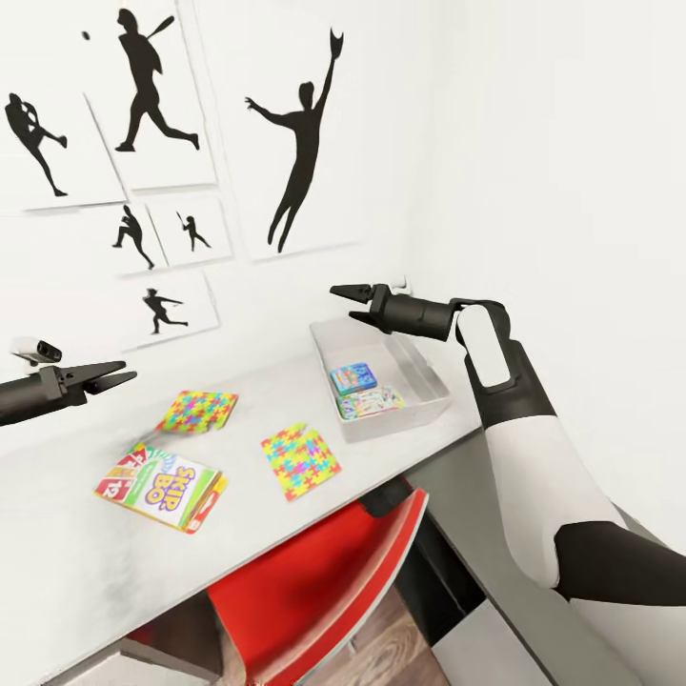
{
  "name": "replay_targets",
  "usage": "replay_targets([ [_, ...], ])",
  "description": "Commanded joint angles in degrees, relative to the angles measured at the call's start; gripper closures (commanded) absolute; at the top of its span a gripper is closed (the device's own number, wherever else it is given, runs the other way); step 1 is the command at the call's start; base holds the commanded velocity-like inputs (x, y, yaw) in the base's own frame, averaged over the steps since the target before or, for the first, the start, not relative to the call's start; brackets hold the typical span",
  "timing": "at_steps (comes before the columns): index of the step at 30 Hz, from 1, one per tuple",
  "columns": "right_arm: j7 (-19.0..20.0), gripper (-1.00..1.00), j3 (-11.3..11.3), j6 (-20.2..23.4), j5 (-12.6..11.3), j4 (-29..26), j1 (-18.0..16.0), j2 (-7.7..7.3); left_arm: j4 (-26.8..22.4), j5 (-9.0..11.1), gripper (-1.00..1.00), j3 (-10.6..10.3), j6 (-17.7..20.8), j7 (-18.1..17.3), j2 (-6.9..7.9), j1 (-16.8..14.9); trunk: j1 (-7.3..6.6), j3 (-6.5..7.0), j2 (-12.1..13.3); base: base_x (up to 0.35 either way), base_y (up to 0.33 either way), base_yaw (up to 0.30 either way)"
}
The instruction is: Put all the toys in the child's room - the three board games (two on the bed and one on the table), the two jigsaw puzzles on the table, and the tennis ball on the table - inside the toy box on the table in the child's room.
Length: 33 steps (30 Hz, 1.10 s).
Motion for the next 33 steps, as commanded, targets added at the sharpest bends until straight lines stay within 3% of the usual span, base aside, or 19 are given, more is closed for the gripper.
replay_targets([
  [1, 0.6, -1.0, -0.1, 0.1, 0.6, 0.0, -0.1, 0.02, 0.0, -0.1, -1.0, 0.0, 0.6, -0.3, 0.02, 0.0, 0.02, -0.05, -0.1, -0.059, 0.013, 0.245],
  [33, 0.2, -1.0, 0.7, 0.1, 0.7, 0.0, 0.0, 0.11, 0.0, -0.2, -1.0, 0.1, 0.5, -0.3, 0.02, 0.4, 0.02, 1.07, -0.1, -0.026, 0.015, 0.267],
])
